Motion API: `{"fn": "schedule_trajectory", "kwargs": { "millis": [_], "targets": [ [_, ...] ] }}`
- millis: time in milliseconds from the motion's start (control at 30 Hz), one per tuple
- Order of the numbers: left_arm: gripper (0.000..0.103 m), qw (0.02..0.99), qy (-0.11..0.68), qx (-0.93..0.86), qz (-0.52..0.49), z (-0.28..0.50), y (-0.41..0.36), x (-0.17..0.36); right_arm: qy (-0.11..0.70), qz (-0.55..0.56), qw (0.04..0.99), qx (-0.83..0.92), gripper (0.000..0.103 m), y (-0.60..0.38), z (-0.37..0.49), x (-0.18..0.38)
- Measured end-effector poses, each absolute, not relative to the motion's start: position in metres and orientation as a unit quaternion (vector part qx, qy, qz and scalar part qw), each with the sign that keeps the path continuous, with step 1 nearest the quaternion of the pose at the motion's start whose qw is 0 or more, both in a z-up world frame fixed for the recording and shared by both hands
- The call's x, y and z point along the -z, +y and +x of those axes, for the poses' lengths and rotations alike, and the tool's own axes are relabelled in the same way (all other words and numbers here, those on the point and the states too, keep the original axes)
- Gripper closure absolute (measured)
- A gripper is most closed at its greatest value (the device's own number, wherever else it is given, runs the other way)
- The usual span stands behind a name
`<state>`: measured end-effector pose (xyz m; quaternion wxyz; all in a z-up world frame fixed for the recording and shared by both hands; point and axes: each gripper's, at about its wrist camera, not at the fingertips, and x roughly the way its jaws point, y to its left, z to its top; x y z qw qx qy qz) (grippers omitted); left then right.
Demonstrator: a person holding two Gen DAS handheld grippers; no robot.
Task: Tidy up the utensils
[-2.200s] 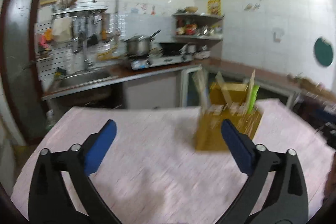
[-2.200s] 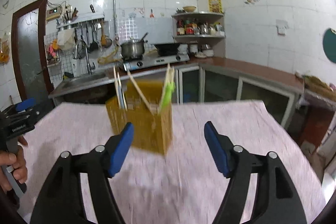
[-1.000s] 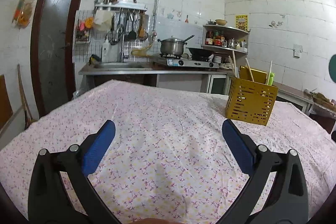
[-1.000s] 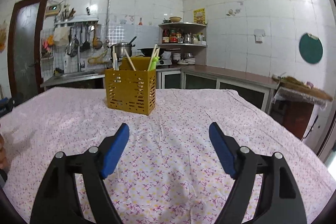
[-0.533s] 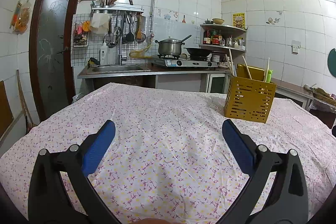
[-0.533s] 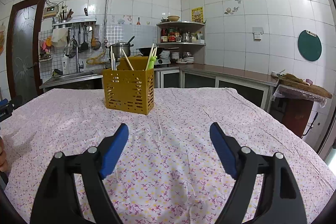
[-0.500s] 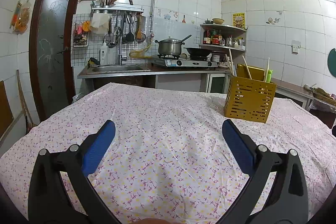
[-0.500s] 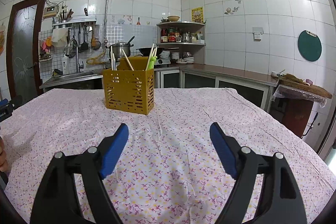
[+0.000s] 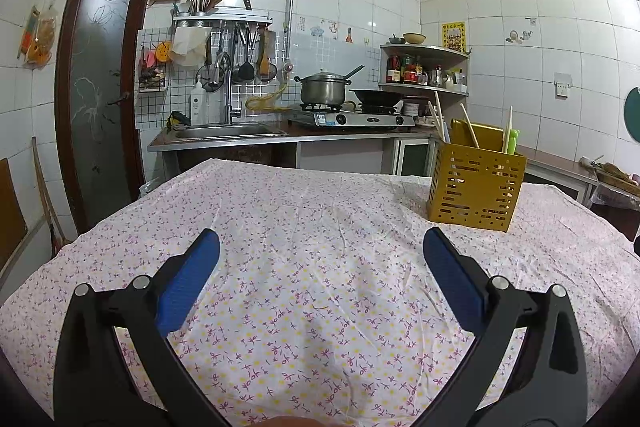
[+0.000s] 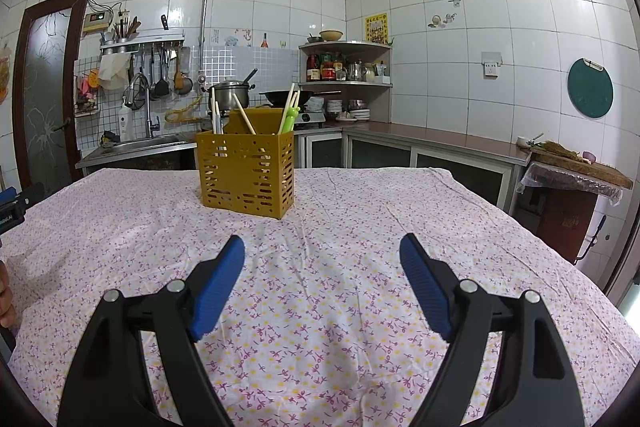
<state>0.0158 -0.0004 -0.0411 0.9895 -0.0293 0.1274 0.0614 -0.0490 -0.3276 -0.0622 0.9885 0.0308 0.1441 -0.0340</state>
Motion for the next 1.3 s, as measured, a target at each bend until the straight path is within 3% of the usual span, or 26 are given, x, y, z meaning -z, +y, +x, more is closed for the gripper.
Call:
{"fn": "schedule_trajectory", "kwargs": {
  "millis": [1300],
  "targets": [
    [0.005,0.989,0.132,-0.063,-0.024,0.0151,-0.0017,0.0404,0.145,0.03,0.988,0.033,0.024,-0.3281,-0.0488,0.0626]
  ]
}}
